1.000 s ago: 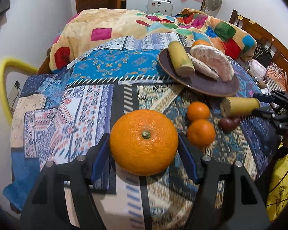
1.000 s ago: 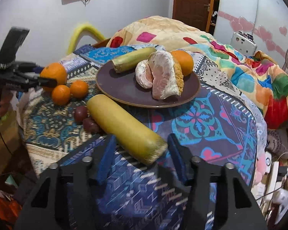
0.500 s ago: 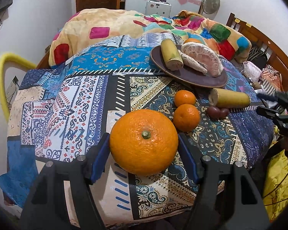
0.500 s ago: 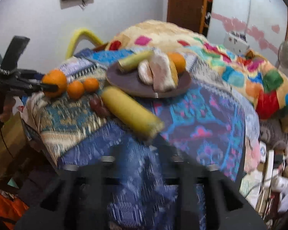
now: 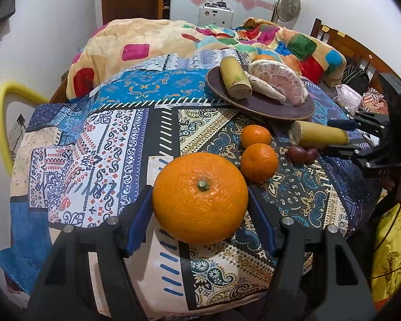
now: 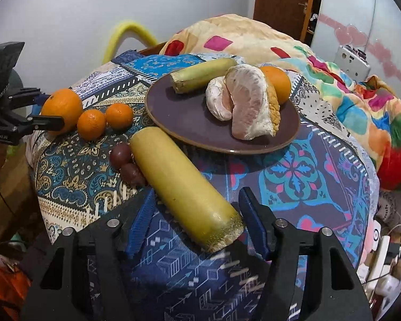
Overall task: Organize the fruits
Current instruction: 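Close the left tool on the large orange while the right tool grasps another yellow gourd, then carry the large orange with the left tool while the right tool carries the gourd onto the plate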
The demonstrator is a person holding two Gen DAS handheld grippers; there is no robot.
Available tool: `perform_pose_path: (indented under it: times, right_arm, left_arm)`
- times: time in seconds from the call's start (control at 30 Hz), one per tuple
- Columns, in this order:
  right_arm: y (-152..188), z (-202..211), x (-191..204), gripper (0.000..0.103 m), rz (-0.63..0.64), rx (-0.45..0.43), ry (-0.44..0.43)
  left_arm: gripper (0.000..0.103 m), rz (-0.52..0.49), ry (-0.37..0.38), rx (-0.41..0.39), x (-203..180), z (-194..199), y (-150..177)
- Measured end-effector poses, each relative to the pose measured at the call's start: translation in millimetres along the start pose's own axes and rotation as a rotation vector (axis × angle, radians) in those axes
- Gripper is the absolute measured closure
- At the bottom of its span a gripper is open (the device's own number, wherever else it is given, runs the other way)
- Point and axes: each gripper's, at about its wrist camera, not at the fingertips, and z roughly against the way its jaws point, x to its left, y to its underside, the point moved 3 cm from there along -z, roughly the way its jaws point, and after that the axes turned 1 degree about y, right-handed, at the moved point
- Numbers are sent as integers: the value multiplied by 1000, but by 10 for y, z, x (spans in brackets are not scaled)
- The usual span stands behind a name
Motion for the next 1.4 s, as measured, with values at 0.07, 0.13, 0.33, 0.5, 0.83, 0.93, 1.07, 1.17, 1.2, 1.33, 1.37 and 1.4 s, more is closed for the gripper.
perform_pose_path:
  times: [0.07,0.13,0.33,0.5,0.83,0.93,1.07,1.17,1.2,1.33,1.37,1.4]
  right_arm:
    - [63,67,44,53,-3,2,7]
    - [139,141,76,58,-13,17,14]
    - [386,353,73,69,-96,84,-4]
    - [325,361,96,68,-86,80,3]
    - [-14,-44,57,67,-106,74,-44]
    - [-35,-79,83,68,-100,59,-35]
    - [-23,-46,99,68,-109,28,-20]
    - [-21,58,45,68,-152,-19,-26]
    - [-29,99,23,68,-166,-37,-22]
    - [-84,306,-114,68,-227,-116,-9]
    - [-108,350,-150,68,-240,-134,-5]
    - [-140,417,-188,68,-252,-161,0]
  left_arm:
    - [34,0,-5,-3,-9,-5,-3]
    - [34,0,-9,-6,-9,-7,-6]
    - [34,20,2,-12,20,-2,-3]
    - [34,14,4,-12,34,-7,-7]
    - [34,-14,-8,-15,-14,-56,-65]
    - [34,-18,-9,-20,-14,-80,-90]
    - [34,-14,-12,-28,-9,-97,-113]
    - [34,-27,-15,-34,-20,-90,-104]
    - [34,-28,-16,-33,-19,-84,-101]
    - [35,-14,-14,-34,-16,-45,-132]
    - [35,-8,-11,-41,-16,-25,-153]
    - [35,-3,-7,-51,-18,2,-180]
